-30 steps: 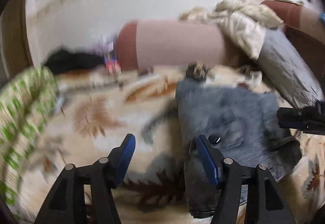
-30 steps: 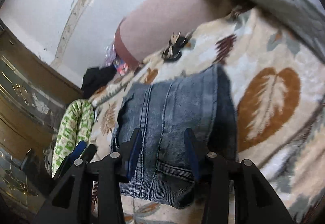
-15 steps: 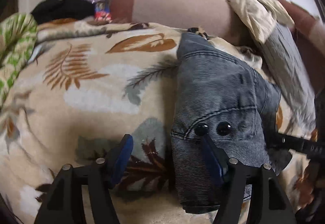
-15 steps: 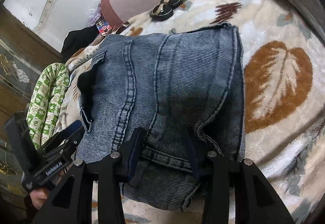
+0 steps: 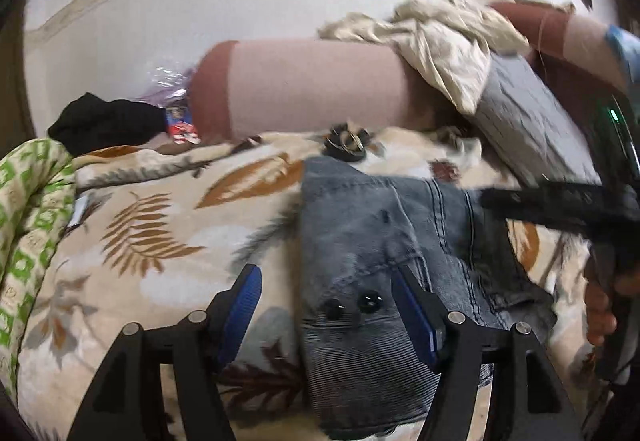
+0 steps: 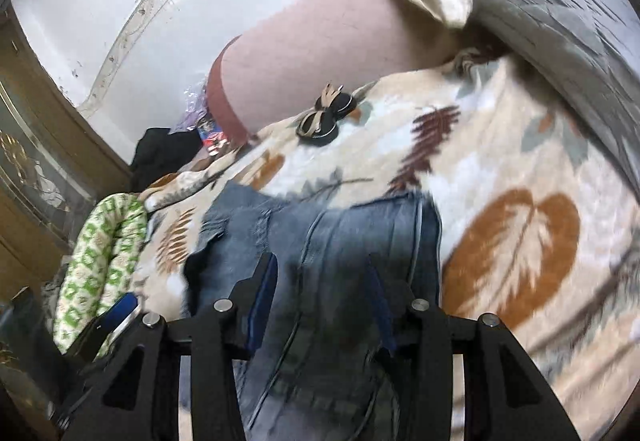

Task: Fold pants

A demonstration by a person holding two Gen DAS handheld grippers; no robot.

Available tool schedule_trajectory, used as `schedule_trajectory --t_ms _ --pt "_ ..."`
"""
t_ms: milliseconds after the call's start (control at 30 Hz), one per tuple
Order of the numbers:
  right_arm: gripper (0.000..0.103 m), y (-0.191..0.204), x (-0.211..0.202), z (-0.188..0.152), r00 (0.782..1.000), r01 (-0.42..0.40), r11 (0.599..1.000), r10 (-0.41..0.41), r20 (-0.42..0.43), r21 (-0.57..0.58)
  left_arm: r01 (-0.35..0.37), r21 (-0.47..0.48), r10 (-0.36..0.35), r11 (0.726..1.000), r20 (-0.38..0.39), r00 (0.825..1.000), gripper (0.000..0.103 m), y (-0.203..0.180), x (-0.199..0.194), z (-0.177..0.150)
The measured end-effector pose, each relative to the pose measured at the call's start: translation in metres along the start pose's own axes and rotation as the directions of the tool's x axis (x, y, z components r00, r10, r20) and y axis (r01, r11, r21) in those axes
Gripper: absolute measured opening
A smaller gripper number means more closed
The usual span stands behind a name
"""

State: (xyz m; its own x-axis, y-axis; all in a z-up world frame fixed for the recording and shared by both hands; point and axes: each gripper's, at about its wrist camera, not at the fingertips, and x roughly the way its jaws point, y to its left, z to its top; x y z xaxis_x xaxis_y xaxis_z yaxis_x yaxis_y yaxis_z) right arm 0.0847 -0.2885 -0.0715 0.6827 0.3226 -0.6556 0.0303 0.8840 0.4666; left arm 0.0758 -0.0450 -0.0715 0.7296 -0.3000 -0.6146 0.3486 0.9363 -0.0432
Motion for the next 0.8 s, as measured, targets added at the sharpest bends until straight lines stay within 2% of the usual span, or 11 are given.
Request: schedule_trajectory --t_ms 67,200,300,367,533,600,800 --pt "0.047 0.002 0.015 0.001 1.000 0.004 1.000 -0.004 -0.007 -0.025 0.008 0.018 -0.008 1.000 -0.034 0.999 0.071 -0.006 0.012 -0.002" --pt "0.047 -0.005 0.053 -0.002 0.992 0.048 0.998 -0.052 -0.117 -0.036 0.004 0.022 -0.002 1.000 -0.119 0.993 0.072 -0.009 0.035 -0.006" --pt "0.048 -0.021 0.065 -0.003 0.986 0.007 1.000 -0.003 -0.164 0.019 -0.021 0.017 0.023 1.000 -0.157 0.987 0.078 -0.008 0.050 -0.009" --pt "0.048 -0.025 0.065 -0.001 0.983 -0.009 0.999 0.015 -0.183 0.035 -0.044 0.023 0.047 0.999 -0.162 0.986 0.082 -0.008 0.056 -0.011" --pt "0.049 -0.022 0.061 -0.005 0.987 -0.002 1.000 0.005 -0.160 0.017 -0.076 0.042 0.081 0.996 -0.155 0.984 0.083 -0.010 0.055 -0.011" --pt "0.052 -0.019 0.057 -0.004 0.987 -0.004 0.999 0.010 -0.162 0.035 -0.087 0.044 0.092 0.995 -0.150 0.984 0.083 -0.009 0.051 -0.009" --pt "0.057 0.000 0.027 -0.003 0.993 0.018 1.000 -0.016 -0.115 0.011 -0.170 0.099 0.178 0.980 -0.079 0.981 0.083 -0.016 0.028 -0.001"
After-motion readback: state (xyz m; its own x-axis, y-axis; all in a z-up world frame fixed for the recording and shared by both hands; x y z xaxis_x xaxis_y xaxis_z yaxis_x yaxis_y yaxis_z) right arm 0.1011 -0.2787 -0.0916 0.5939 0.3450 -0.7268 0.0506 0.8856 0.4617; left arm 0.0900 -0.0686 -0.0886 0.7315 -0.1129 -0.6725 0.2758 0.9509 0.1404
